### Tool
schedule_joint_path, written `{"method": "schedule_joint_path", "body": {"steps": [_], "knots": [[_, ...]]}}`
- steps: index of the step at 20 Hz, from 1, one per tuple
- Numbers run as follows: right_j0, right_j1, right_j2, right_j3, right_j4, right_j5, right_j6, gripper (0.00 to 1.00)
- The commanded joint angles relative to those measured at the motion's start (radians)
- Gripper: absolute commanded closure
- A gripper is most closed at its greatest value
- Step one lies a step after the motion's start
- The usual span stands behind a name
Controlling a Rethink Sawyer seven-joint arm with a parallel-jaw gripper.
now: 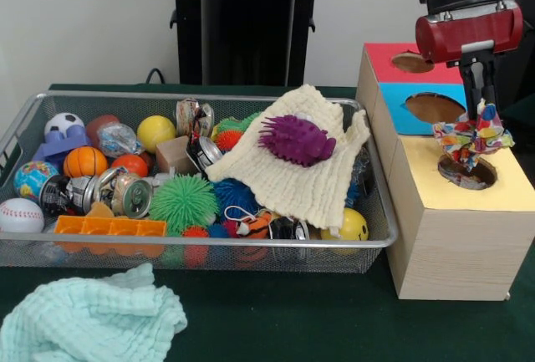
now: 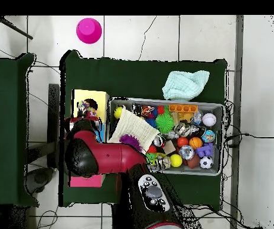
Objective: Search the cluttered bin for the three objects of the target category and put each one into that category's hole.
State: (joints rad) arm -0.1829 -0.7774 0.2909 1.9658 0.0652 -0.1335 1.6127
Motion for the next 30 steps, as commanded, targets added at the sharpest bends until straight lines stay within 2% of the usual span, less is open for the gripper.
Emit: {"method": "schedule_joint_path", "body": {"steps": [1, 5, 10, 15, 30], "knots": [[-0.009, 0.007, 0.061, 0.048, 0.015, -0.06, 0.275, 1.0], [-0.013, 0.001, 0.063, 0.042, 0.012, -0.056, 0.27, 1.0], [-0.022, -0.044, 0.077, 0.042, 0.031, -0.014, 0.273, 1.0], [-0.029, -0.048, 0.084, 0.03, 0.033, -0.009, 0.27, 1.0], [-0.016, 0.035, 0.056, 0.01, -0.03, -0.14, 0.244, 1.0]]}}
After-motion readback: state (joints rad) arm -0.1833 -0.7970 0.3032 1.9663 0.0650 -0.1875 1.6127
